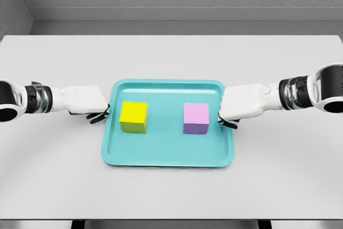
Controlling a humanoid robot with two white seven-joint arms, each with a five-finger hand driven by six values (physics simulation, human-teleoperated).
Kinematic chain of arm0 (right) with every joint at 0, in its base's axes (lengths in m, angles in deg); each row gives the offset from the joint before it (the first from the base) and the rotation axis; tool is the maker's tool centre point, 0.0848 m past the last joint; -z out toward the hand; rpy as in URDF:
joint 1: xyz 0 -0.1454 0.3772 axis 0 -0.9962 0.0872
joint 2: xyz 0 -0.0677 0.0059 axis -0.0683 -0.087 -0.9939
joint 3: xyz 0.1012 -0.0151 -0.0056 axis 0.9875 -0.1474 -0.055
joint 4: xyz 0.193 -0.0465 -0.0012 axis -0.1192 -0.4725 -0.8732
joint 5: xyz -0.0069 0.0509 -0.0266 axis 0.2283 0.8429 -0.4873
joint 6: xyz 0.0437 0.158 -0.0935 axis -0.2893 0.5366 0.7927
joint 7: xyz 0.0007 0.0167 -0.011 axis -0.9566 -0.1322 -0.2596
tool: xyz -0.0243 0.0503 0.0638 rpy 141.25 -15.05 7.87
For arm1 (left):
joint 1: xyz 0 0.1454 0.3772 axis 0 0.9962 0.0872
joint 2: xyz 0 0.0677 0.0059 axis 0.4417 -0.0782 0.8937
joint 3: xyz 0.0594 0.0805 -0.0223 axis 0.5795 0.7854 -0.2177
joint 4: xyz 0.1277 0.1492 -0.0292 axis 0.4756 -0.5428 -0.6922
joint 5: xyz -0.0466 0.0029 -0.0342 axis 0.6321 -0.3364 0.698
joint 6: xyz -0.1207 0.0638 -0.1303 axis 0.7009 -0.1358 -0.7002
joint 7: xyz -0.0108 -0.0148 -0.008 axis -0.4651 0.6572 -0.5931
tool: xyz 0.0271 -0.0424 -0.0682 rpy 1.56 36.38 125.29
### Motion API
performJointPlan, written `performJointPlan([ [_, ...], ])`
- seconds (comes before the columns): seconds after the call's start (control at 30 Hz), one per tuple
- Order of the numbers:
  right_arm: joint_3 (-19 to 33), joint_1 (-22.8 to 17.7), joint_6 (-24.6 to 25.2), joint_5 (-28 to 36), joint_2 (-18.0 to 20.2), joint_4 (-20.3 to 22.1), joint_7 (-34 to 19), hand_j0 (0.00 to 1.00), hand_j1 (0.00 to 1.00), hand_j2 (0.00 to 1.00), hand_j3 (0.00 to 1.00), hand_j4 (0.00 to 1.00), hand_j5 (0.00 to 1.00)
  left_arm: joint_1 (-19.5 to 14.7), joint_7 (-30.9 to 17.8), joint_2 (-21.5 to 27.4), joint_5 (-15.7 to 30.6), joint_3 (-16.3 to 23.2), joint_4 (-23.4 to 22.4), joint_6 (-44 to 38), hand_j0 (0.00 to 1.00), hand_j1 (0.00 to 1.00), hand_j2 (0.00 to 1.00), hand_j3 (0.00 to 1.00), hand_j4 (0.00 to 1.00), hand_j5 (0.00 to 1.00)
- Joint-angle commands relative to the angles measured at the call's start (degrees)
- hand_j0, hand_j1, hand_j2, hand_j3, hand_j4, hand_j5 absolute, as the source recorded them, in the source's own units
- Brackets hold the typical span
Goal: Push two cubes
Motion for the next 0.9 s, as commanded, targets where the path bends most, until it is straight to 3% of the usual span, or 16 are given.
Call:
performJointPlan([
  [0.0,-0.45,0.0,0.12,0.05,-0.83,-0.97,0.01,0.16,0.16,0.16,0.16,0.16,0.16,0.0,0.01,0.05,0.15,0.18,0.05,-0.13,0.0,0.0,0.0,0.0,0.0,0.0],
  [0.37,-2.65,1.58,0.12,-0.03,-2.94,-2.56,0.01,0.16,0.16,0.16,0.16,0.16,0.16,-0.17,0.01,-0.74,0.24,1.05,0.4,-0.13,0.01,0.01,0.01,0.01,0.01,0.01],
  [0.6,-3.44,2.11,0.12,-1.0,-4.7,-6.86,0.01,0.16,0.16,0.16,0.16,0.16,0.16,-0.88,0.01,-2.67,0.06,3.69,0.4,-0.13,0.01,0.01,0.01,0.01,0.01,0.01],
  [0.87,-4.67,2.2,0.12,-1.35,-6.11,-8.18,0.01,0.16,0.16,0.16,0.16,0.16,0.16,-1.85,0.01,-3.02,0.32,4.22,0.4,-0.13,0.01,0.01,0.01,0.01,0.01,0.01],
])
